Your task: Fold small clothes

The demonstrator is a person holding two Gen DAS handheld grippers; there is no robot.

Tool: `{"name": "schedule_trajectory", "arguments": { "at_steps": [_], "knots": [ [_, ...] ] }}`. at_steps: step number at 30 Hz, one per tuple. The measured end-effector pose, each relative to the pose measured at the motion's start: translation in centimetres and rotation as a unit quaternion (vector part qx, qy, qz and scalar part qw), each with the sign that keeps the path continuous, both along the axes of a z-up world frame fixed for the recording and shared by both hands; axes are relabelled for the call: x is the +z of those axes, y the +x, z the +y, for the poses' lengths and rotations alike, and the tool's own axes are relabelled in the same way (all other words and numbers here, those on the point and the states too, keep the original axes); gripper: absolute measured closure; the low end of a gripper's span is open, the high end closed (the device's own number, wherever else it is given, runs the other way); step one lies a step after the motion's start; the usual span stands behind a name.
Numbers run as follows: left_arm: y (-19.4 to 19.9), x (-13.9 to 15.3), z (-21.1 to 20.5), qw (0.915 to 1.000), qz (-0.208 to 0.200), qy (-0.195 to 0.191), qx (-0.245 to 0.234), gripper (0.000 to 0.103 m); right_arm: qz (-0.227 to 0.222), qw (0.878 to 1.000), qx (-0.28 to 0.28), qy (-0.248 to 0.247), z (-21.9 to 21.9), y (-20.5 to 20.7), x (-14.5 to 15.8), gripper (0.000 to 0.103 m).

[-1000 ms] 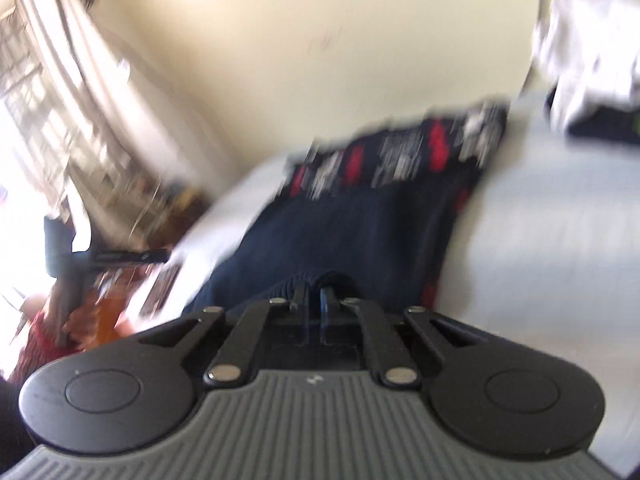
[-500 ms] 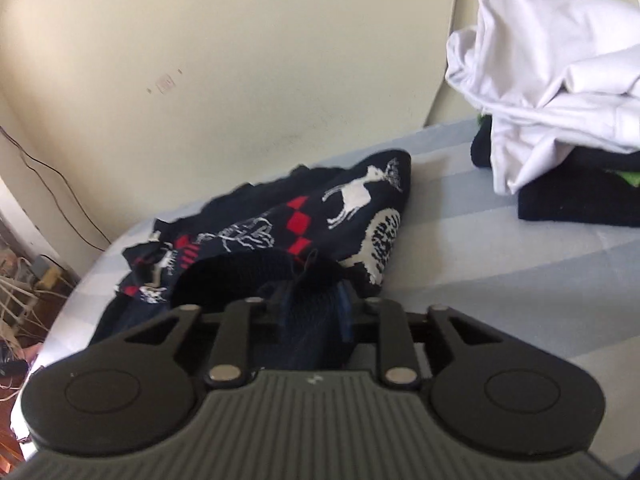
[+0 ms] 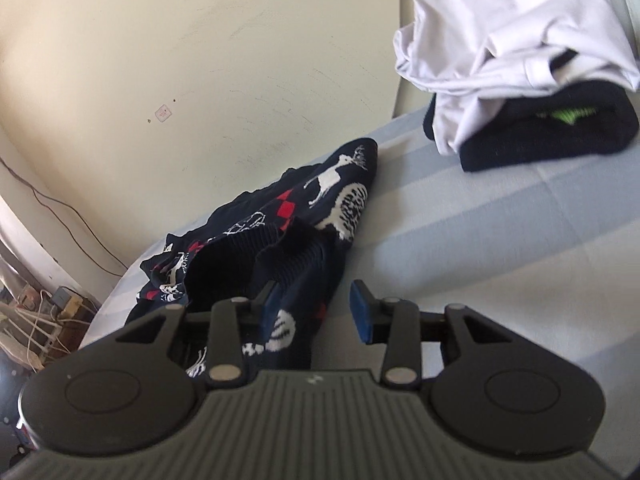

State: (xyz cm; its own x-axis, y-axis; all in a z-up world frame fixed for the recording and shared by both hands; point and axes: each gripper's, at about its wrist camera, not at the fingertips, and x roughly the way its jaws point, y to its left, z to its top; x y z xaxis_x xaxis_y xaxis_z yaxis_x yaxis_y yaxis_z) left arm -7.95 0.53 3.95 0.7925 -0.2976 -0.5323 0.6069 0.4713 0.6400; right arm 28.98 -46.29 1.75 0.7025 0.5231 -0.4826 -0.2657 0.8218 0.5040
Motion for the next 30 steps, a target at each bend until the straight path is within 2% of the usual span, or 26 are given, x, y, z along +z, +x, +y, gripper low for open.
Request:
{"name": "schedule_trajectory", "arguments": {
  "at_steps": [1, 2, 3, 4, 6, 8, 10, 13, 16, 18, 20, 23, 24, 25, 26, 28, 30],
  "knots": [
    [1.0, 0.1, -0.3, 0.9998, 0.016, -0.004, -0.01, 0.022, 0.003, 1.0, -0.003, 0.004, 0.0, -0.2, -0.2, 0.06],
    [2.1, 0.1, -0.5, 0.9993, 0.031, -0.011, -0.016, 0.022, 0.006, 1.0, -0.005, 0.008, 0.0, -0.3, -0.3, 0.06],
    [3.4, 0.0, -0.7, 0.9983, 0.052, -0.019, -0.018, 0.029, 0.009, 1.0, -0.006, 0.011, 0.0, -0.5, -0.5, 0.06],
    [4.7, 0.1, -0.8, 0.9965, 0.077, -0.029, -0.016, 0.059, 0.011, 1.0, -0.008, 0.013, 0.1, -0.6, -0.5, 0.06],
    [6.4, 0.3, -0.7, 0.9911, 0.125, -0.047, -0.005, 0.094, 0.013, 1.0, -0.007, 0.015, 0.2, -0.9, -0.5, 0.06],
    [7.1, 1.2, 0.1, 0.989, 0.127, -0.075, 0.0, 0.094, 0.011, 1.0, -0.005, 0.012, 0.4, -1.1, -0.4, 0.06],
    [7.7, 3.5, 2.0, 0.9813, 0.136, -0.136, 0.007, 0.094, 0.007, 1.0, -0.002, 0.008, 0.5, -1.3, -0.1, 0.06],
    [10.0, 6.7, 5.7, 0.9566, 0.145, -0.247, 0.055, 0.094, -0.003, 1.0, 0.0, 0.003, 0.6, -1.3, 0.4, 0.06],
    [13.7, 7.5, 7.6, 0.9306, 0.132, -0.303, 0.158, 0.094, -0.01, 1.0, 0.005, 0.0, 1.1, -0.7, 0.6, 0.06],
    [17.3, 6.2, 7.8, 0.9044, 0.154, -0.315, 0.243, 0.094, -0.01, 1.0, 0.003, -0.002, 1.7, -0.1, 0.4, 0.059],
    [20.7, 3.9, 7.6, 0.8781, 0.179, -0.307, 0.321, 0.094, -0.001, 1.0, 0.004, 0.001, 2.4, 0.6, -0.2, 0.056],
    [23.5, 0.1, 7.2, 0.8443, 0.223, -0.296, 0.387, 0.092, 0.01, 1.0, 0.002, -0.018, 3.5, 0.8, -0.7, 0.052],
    [23.3, -0.5, 7.0, 0.841, 0.23, -0.298, 0.388, 0.09, 0.008, 1.0, 0.006, -0.022, 3.8, 0.7, -0.7, 0.054],
    [22.8, -0.6, 6.6, 0.8466, 0.218, -0.297, 0.384, 0.09, 0.006, 1.0, 0.013, -0.028, 4.1, 0.5, -0.6, 0.059],
    [22.1, -0.5, 6.2, 0.8553, 0.206, -0.289, 0.378, 0.089, 0.001, 0.999, 0.02, -0.038, 4.4, 0.2, -0.5, 0.092],
    [20.6, 0.0, 6.0, 0.8666, 0.189, -0.284, 0.364, 0.086, -0.024, 0.998, 0.017, -0.059, 4.4, -0.8, 0.3, 0.094],
    [19.5, 0.6, 6.4, 0.8708, 0.189, -0.287, 0.351, 0.086, -0.064, 0.997, -0.001, -0.052, 3.2, -2.5, 1.9, 0.094]
  ]
}}
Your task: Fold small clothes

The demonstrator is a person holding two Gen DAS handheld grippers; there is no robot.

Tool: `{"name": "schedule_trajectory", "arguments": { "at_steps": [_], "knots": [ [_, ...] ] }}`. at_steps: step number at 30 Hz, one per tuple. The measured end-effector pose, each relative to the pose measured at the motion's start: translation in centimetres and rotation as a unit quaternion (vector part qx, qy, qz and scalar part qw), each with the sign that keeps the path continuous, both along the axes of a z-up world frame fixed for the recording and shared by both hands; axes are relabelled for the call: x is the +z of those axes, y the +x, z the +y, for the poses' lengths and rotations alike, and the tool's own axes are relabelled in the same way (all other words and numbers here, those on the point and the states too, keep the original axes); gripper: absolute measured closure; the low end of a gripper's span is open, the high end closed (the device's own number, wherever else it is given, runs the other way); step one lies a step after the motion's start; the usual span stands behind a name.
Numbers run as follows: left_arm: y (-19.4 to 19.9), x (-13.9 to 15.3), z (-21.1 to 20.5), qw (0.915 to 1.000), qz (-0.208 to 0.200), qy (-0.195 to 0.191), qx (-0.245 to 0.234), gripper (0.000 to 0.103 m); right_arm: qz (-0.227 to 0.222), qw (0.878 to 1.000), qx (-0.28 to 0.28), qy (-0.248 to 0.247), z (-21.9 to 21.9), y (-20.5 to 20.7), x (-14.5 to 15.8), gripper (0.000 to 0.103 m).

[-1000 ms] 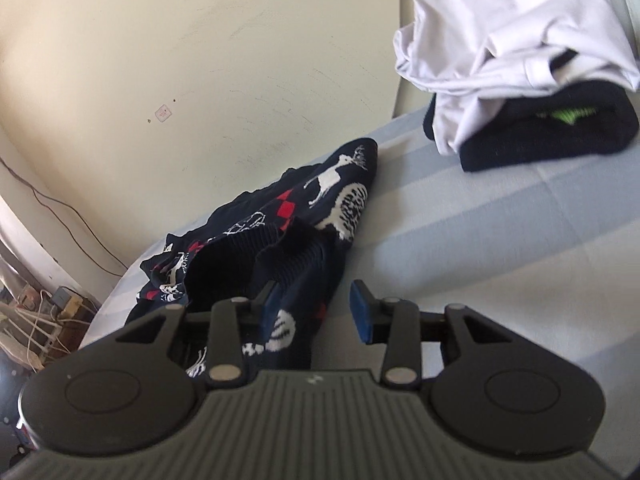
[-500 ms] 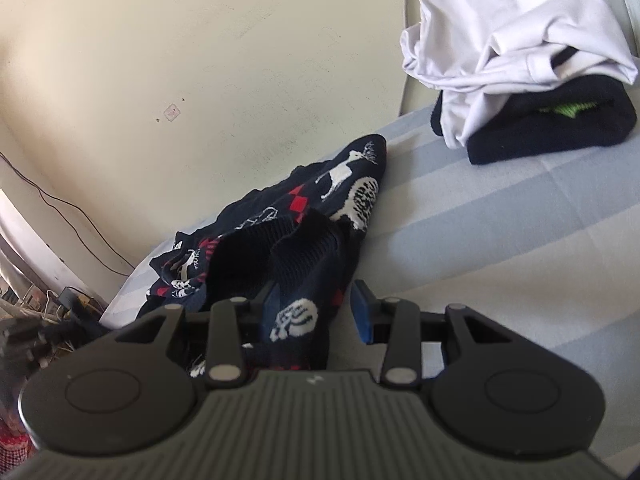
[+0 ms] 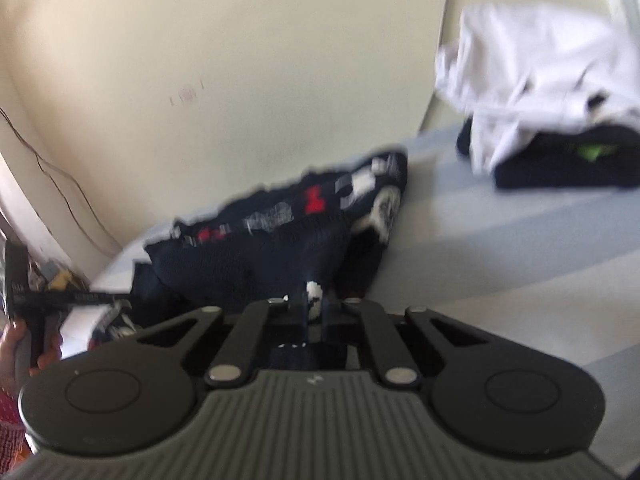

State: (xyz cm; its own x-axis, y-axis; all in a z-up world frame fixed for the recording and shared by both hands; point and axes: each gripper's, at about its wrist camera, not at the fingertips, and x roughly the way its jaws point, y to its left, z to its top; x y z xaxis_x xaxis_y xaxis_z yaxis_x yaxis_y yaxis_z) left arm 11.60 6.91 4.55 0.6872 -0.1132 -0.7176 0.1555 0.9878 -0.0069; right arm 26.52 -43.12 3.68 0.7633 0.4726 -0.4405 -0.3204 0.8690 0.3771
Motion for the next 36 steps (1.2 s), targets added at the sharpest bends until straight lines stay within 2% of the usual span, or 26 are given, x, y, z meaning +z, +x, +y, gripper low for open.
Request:
{"name": "schedule_trajectory", "arguments": {
  "at_steps": [2, 4, 5, 6, 7, 9, 10, 11, 13, 14, 15, 16, 17, 18, 19, 20, 22, 23, 25, 27, 29, 30, 32, 33, 34, 36],
  "knots": [
    [-0.4, -0.1, 0.3, 0.9999, 0.004, 0.013, 0.004, 0.086, -0.011, 0.999, -0.027, -0.022, -0.8, -0.7, 0.5, 0.094],
    [-0.6, -0.3, 0.4, 0.9997, 0.01, 0.022, 0.001, 0.085, 0.021, 0.997, -0.026, -0.071, -0.3, 0.1, -0.5, 0.084],
    [-0.7, -0.2, 0.6, 0.9997, 0.015, 0.021, 0.002, 0.083, 0.042, 0.995, -0.019, -0.093, 0.1, 0.6, -1.0, 0.076],
    [-1.2, 0.1, 0.8, 0.9998, 0.015, 0.015, 0.002, 0.076, 0.041, 0.994, -0.023, -0.103, 0.4, 0.8, -1.0, 0.076],
    [-1.6, 0.1, 1.0, 0.9999, 0.013, 0.008, -0.002, 0.066, 0.02, 0.994, -0.028, -0.106, 0.7, 0.6, -0.5, 0.076],
    [-2.7, 0.3, 1.2, 1.0, 0.003, 0.004, -0.006, 0.062, -0.044, 0.994, -0.011, -0.101, 2.3, 0.1, 1.4, 0.076],
    [-3.2, 0.3, 1.1, 1.0, 0.0, 0.006, -0.007, 0.062, -0.062, 0.993, 0.014, -0.099, 3.4, 0.3, 2.1, 0.075],
    [-4.0, 0.4, 1.1, 0.9999, -0.003, 0.008, -0.007, 0.063, -0.066, 0.992, 0.051, -0.097, 5.0, 0.7, 2.6, 0.074],
    [-4.7, 0.2, 0.9, 0.9999, -0.002, 0.008, -0.011, 0.067, -0.04, 0.986, 0.131, -0.094, 8.8, 2.0, 2.6, 0.067],
    [-4.9, 0.0, 0.7, 0.9999, -0.001, 0.01, -0.013, 0.07, -0.022, 0.982, 0.161, -0.096, 10.7, 2.7, 2.0, 0.058],
    [-5.2, -0.2, 0.5, 0.9998, -0.002, 0.012, -0.018, 0.082, -0.005, 0.978, 0.181, -0.101, 12.4, 3.5, 1.2, 0.054],
    [-5.4, -0.4, 0.3, 0.9996, -0.001, 0.015, -0.022, 0.091, 0.012, 0.976, 0.191, -0.108, 14.2, 4.4, 0.1, 0.054],
    [-5.5, -0.7, 0.2, 0.9995, 0.0, 0.02, -0.024, 0.1, 0.027, 0.973, 0.197, -0.116, 15.7, 5.1, -1.0, 0.054],
    [-5.7, -0.8, 0.2, 0.9995, -0.001, 0.023, -0.022, 0.101, 0.042, 0.971, 0.205, -0.12, 16.9, 5.8, -2.1, 0.063],
    [-6.0, -0.8, 0.4, 0.9995, -0.006, 0.024, -0.017, 0.101, 0.055, 0.969, 0.207, -0.127, 17.9, 6.3, -3.0, 0.08],
    [-6.3, -0.7, 0.8, 0.9996, -0.012, 0.024, -0.012, 0.101, 0.05, 0.97, 0.192, -0.139, 18.4, 6.2, -3.3, 0.096],
    [-7.2, 0.0, 2.1, 0.9995, -0.03, 0.013, 0.004, 0.101, 0.017, 0.979, 0.174, -0.105, 17.6, 5.3, -1.8, 0.096],
    [-7.5, 0.3, 2.9, 0.9992, -0.037, 0.003, 0.012, 0.101, -0.016, 0.982, 0.168, -0.087, 16.9, 4.6, -0.5, 0.097],
    [-7.7, 1.0, 4.1, 0.9983, -0.048, -0.017, 0.03, 0.101, -0.089, 0.981, 0.16, -0.067, 15.9, 3.2, 2.1, 0.097],
    [-7.4, 1.2, 4.5, 0.9977, -0.05, -0.025, 0.039, 0.101, -0.12, 0.981, 0.145, -0.056, 16.2, 4.0, 3.6, 0.096],
    [-6.6, 1.0, 4.5, 0.9977, -0.042, -0.027, 0.045, 0.1, -0.106, 0.984, 0.135, -0.051, 17.4, 6.5, 3.3, 0.094],
    [-6.2, 0.9, 4.5, 0.9979, -0.035, -0.034, 0.043, 0.098, -0.085, 0.985, 0.138, -0.06, 18.2, 8.0, 2.3, 0.085],
    [-5.5, 0.7, 4.3, 0.998, -0.022, -0.05, 0.031, 0.096, -0.014, 0.981, 0.132, -0.142, 19.7, 11.3, -0.5, 0.071],
    [-5.3, 0.7, 4.1, 0.9981, -0.021, -0.053, 0.023, 0.095, 0.026, 0.98, 0.102, -0.168, 19.4, 12.3, -1.6, 0.073],
    [-5.2, 0.8, 3.8, 0.9982, -0.024, -0.053, 0.016, 0.094, 0.044, 0.984, 0.091, -0.147, 18.1, 12.5, -1.9, 0.074],
    [-4.7, 0.8, 3.1, 0.9984, -0.025, -0.05, 0.001, 0.091, 0.035, 0.994, 0.095, -0.029, 13.4, 11.1, -0.6, 0.072]
  ]
}}
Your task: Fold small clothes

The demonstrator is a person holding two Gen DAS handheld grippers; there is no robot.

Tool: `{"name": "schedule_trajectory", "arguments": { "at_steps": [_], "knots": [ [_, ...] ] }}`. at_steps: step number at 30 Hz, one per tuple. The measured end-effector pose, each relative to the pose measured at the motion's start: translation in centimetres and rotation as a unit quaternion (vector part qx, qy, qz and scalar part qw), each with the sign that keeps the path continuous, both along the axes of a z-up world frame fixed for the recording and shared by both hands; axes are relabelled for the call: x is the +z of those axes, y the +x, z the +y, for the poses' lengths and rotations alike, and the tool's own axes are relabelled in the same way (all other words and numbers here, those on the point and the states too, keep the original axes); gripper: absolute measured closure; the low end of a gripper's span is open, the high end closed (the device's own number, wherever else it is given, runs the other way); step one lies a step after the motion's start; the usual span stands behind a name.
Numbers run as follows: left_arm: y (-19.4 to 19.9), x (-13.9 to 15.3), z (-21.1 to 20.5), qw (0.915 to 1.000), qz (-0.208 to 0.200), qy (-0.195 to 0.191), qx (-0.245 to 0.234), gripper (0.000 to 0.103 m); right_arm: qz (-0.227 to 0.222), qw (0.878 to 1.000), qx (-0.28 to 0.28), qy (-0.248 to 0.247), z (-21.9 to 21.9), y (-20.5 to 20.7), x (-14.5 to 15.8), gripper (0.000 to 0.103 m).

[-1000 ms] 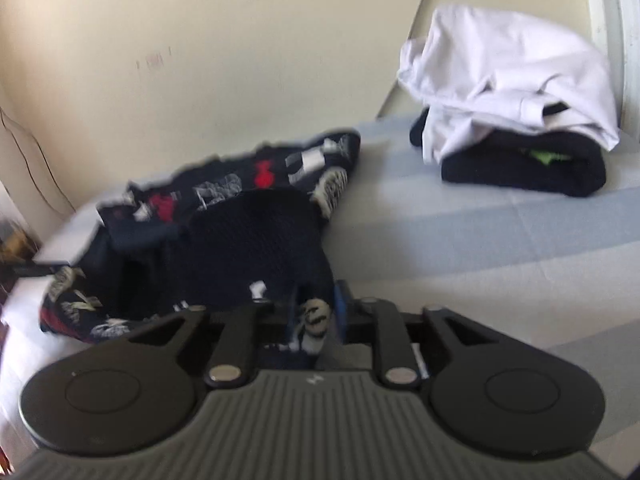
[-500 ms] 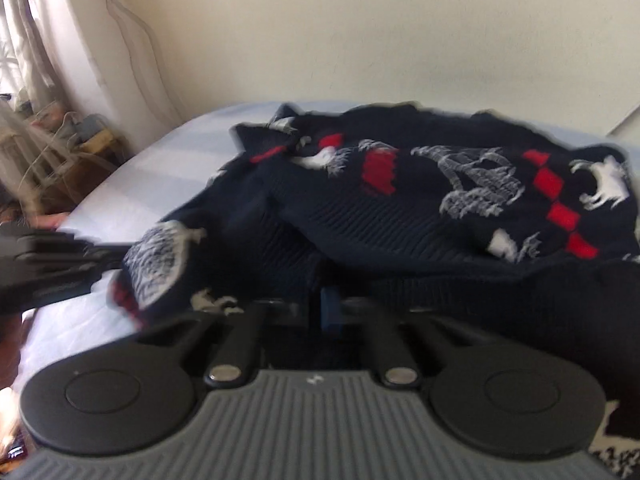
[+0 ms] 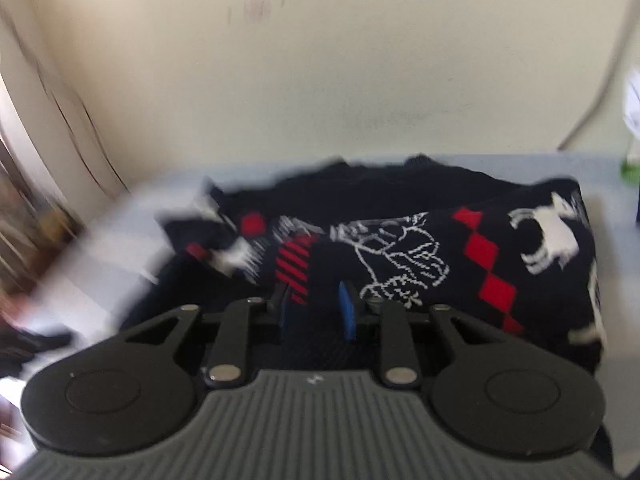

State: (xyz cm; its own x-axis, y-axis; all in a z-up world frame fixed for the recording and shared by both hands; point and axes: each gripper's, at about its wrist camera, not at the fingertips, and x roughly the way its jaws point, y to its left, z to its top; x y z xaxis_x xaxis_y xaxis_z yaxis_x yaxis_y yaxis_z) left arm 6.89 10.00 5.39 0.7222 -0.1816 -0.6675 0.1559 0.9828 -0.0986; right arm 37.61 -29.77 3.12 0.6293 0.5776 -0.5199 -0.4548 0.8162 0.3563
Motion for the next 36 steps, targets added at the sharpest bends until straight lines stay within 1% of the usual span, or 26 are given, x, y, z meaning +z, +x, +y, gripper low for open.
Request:
{"name": "schedule_trajectory", "arguments": {
  "at_steps": [1, 2, 3, 4, 5, 6, 9, 10, 12, 13, 14, 15, 16, 17, 19, 21, 22, 24, 25, 26, 27, 28, 29, 32, 34, 36],
  "knots": [
    [0.4, 0.0, -0.2, 1.0, 0.004, -0.004, -0.008, 0.091, -0.012, 0.999, -0.011, 0.042, -2.4, -1.0, 0.9, 0.07],
    [0.9, 0.0, -0.5, 0.9998, 0.01, -0.01, -0.017, 0.091, -0.03, 0.997, -0.03, 0.066, -4.6, -2.3, 1.8, 0.065],
    [1.3, -0.1, -0.7, 0.9994, 0.016, -0.016, -0.025, 0.091, -0.051, 0.994, -0.052, 0.077, -6.7, -3.5, 2.6, 0.061],
    [1.6, -0.1, -1.1, 0.9991, 0.019, -0.02, -0.032, 0.091, -0.068, 0.992, -0.074, 0.079, -8.6, -4.6, 3.1, 0.06],
    [1.8, -0.2, -1.5, 0.9988, 0.022, -0.02, -0.039, 0.091, -0.076, 0.99, -0.098, 0.074, -10.2, -5.5, 3.2, 0.057],
    [2.0, -0.4, -2.0, 0.9985, 0.025, -0.017, -0.046, 0.091, -0.077, 0.988, -0.117, 0.065, -11.8, -6.3, 3.2, 0.057],
    [2.6, -1.5, -3.8, 0.9968, 0.046, 0.006, -0.065, 0.091, -0.054, 0.989, -0.131, 0.052, -14.6, -8.1, 2.0, 0.057],
    [2.7, -2.0, -4.3, 0.996, 0.054, 0.015, -0.07, 0.09, -0.044, 0.99, -0.125, 0.049, -14.6, -8.6, 1.4, 0.056],
    [2.0, -2.1, -5.2, 0.9956, 0.039, 0.041, -0.074, 0.088, -0.027, 0.993, -0.112, 0.034, -13.9, -9.1, 0.0, 0.056],
    [1.7, -2.1, -5.5, 0.9955, 0.035, 0.052, -0.071, 0.093, -0.019, 0.994, -0.107, 0.027, -13.7, -9.2, -0.6, 0.056],
    [1.4, -2.0, -5.5, 0.9957, 0.032, 0.055, -0.068, 0.102, -0.008, 0.995, -0.1, 0.024, -12.7, -8.9, -1.1, 0.056],
    [1.1, -1.7, -5.3, 0.9962, 0.028, 0.055, -0.061, 0.101, 0.004, 0.995, -0.093, 0.02, -12.3, -8.7, -1.7, 0.065],
    [0.4, -1.2, -4.8, 0.997, 0.016, 0.058, -0.049, 0.101, 0.009, 0.996, -0.091, 0.014, -11.9, -8.7, -2.1, 0.079],
    [-0.4, -0.5, -4.3, 0.9972, -0.002, 0.064, -0.038, 0.101, 0.003, 0.995, -0.096, 0.008, -11.5, -8.9, -2.2, 0.096],
    [-1.9, 0.9, -2.3, 0.9973, -0.032, 0.066, -0.002, 0.101, -0.033, 0.994, -0.105, 0.009, -11.7, -9.9, -1.1, 0.096],
    [-2.4, 1.5, -0.4, 0.9977, -0.027, 0.054, 0.03, 0.101, -0.059, 0.992, -0.109, 0.01, -12.4, -10.6, 0.1, 0.096],
    [-2.2, 1.3, 0.4, 0.9981, -0.014, 0.046, 0.039, 0.101, -0.057, 0.992, -0.115, 0.003, -12.6, -10.3, 0.3, 0.096],
    [-1.8, 0.6, 1.4, 0.9985, 0.016, 0.024, 0.047, 0.101, -0.023, 0.992, -0.123, 0.001, -13.1, -9.2, -0.5, 0.094],
    [-1.8, 0.4, 1.8, 0.9987, 0.028, 0.006, 0.042, 0.101, -0.011, 0.992, -0.128, 0.003, -13.3, -8.8, -1.0, 0.091],
    [-1.9, 0.2, 1.9, 0.9987, 0.035, -0.012, 0.035, 0.1, -0.008, 0.99, -0.139, 0.008, -13.5, -8.8, -1.2, 0.087],
    [-2.1, 0.3, 1.9, 0.9988, 0.034, -0.022, 0.028, 0.099, -0.013, 0.989, -0.149, 0.019, -13.7, -9.1, -1.2, 0.086],
    [-2.2, 0.4, 1.8, 0.9991, 0.028, -0.022, 0.022, 0.097, -0.021, 0.988, -0.15, 0.031, -13.9, -9.6, -1.1, 0.086],
    [-2.3, 0.6, 1.5, 0.9996, 0.022, -0.016, 0.013, 0.097, -0.029, 0.988, -0.147, 0.036, -13.9, -9.9, -0.8, 0.083],
    [-2.2, 0.6, -0.7, 0.9999, 0.011, 0.008, -0.008, 0.097, -0.056, 0.989, -0.137, 0.017, -13.2, -10.9, 0.0, 0.072],
    [-1.6, 0.2, -1.8, 0.9995, 0.018, 0.013, -0.023, 0.097, -0.064, 0.989, -0.131, 0.017, -12.8, -11.5, 0.2, 0.07],
    [-1.0, -0.4, -2.7, 0.9988, 0.03, 0.015, -0.037, 0.096, -0.06, 0.99, -0.123, 0.025, -12.5, -11.7, 0.1, 0.07]
  ]
}}
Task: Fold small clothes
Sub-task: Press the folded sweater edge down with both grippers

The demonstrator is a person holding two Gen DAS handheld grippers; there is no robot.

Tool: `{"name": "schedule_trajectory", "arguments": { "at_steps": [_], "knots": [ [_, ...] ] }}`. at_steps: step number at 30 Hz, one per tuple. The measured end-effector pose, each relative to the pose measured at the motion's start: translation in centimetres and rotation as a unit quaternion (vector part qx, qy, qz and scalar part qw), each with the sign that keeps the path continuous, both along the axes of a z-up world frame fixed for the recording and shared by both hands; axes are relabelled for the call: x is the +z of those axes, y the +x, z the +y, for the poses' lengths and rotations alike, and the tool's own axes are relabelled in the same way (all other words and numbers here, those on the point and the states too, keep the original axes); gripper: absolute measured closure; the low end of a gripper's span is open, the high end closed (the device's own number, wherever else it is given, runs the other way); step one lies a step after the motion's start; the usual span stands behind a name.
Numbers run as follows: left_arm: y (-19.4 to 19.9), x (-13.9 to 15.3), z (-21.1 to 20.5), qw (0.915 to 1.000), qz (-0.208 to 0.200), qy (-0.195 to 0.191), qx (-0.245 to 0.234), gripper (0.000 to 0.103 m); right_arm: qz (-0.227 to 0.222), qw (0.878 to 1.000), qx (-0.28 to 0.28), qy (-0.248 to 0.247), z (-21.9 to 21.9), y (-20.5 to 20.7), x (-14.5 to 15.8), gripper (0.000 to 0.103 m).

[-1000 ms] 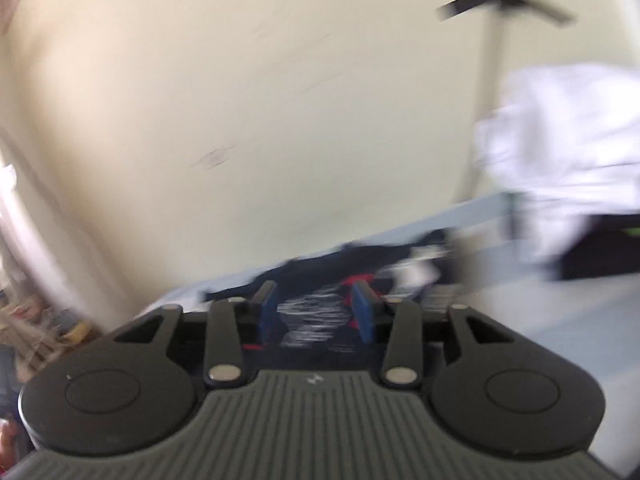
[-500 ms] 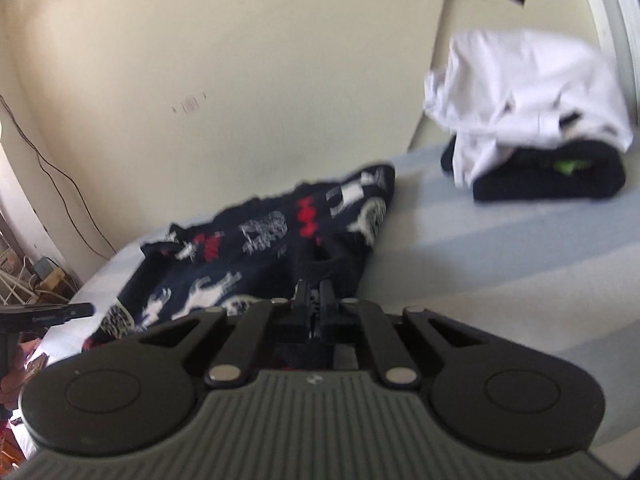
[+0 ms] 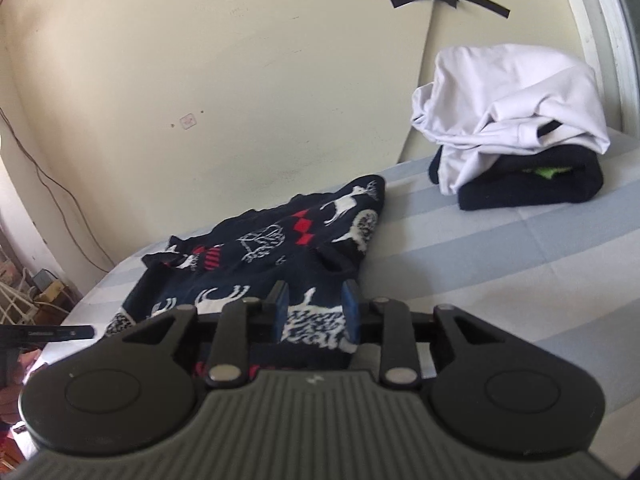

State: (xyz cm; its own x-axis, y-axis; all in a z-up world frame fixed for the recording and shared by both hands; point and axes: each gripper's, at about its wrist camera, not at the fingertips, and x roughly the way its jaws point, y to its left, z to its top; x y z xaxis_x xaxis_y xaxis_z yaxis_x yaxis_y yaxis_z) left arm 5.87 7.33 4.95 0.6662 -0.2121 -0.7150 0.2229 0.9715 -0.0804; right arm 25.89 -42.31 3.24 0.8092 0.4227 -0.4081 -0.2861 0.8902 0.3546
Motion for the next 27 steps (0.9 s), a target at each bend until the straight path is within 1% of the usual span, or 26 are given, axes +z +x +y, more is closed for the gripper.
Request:
{"name": "schedule_trajectory", "arguments": {
  "at_steps": [2, 4, 6, 7, 8, 9, 10, 11, 12, 13, 15, 21, 24, 27],
  "knots": [
    [0.2, -0.5, -0.8, 0.9999, 0.008, 0.009, -0.01, 0.092, 0.004, 1.0, 0.005, -0.004, 0.4, -0.1, -0.3, 0.07],
    [0.4, -1.0, -1.3, 0.9996, 0.013, 0.025, -0.005, 0.069, 0.01, 1.0, 0.009, -0.006, 0.8, -0.1, -0.6, 0.07],
    [0.4, -1.3, -1.3, 0.9995, 0.01, 0.032, 0.001, 0.065, 0.016, 1.0, 0.015, -0.003, 1.0, -0.1, -0.9, 0.069],
    [0.3, -1.3, -1.1, 0.9994, 0.009, 0.033, 0.002, 0.06, 0.017, 1.0, 0.017, -0.004, 1.2, -0.1, -1.0, 0.069],
    [0.1, -1.3, -1.1, 0.9991, 0.004, 0.042, 0.008, 0.053, 0.017, 1.0, 0.02, -0.005, 1.3, -0.1, -1.0, 0.069],
    [-0.1, -1.4, -1.2, 0.9983, -0.004, 0.056, 0.016, 0.042, 0.017, 1.0, 0.022, -0.007, 1.5, -0.1, -1.1, 0.068],
    [-0.3, -1.4, -1.3, 0.9976, -0.012, 0.066, 0.018, 0.041, 0.017, 1.0, 0.024, -0.01, 1.7, -0.2, -1.1, 0.068],
    [-0.6, -1.4, -1.3, 0.9976, -0.012, 0.067, 0.014, 0.042, 0.017, 0.999, 0.025, -0.012, 1.8, -0.1, -1.1, 0.067],
    [-0.7, -1.5, -1.2, 0.9979, -0.008, 0.063, 0.009, 0.048, 0.017, 0.999, 0.027, -0.013, 1.8, -0.1, -1.1, 0.067],
    [-0.8, -1.6, -1.1, 0.9983, -0.005, 0.057, 0.004, 0.059, 0.019, 0.999, 0.028, -0.014, 1.9, -0.1, -1.2, 0.066],
    [-0.9, -1.5, -1.4, 0.9985, -0.007, 0.054, -0.002, 0.065, 0.024, 0.999, 0.031, -0.015, 1.9, 0.1, -1.4, 0.066],
    [-1.4, -1.5, -3.0, 0.9943, -0.033, 0.101, -0.012, 0.065, 0.032, 0.999, 0.033, -0.014, 1.7, 0.2, -1.7, 0.066],
    [-1.1, -1.6, -3.0, 0.994, -0.036, 0.103, -0.009, 0.064, 0.031, 0.999, 0.033, -0.015, 1.8, 0.1, -1.7, 0.066],
    [-1.4, -1.4, -3.0, 0.9923, -0.051, 0.112, -0.007, 0.064, 0.032, 0.999, 0.033, -0.014, 1.7, 0.1, -1.7, 0.066]
  ]
}}
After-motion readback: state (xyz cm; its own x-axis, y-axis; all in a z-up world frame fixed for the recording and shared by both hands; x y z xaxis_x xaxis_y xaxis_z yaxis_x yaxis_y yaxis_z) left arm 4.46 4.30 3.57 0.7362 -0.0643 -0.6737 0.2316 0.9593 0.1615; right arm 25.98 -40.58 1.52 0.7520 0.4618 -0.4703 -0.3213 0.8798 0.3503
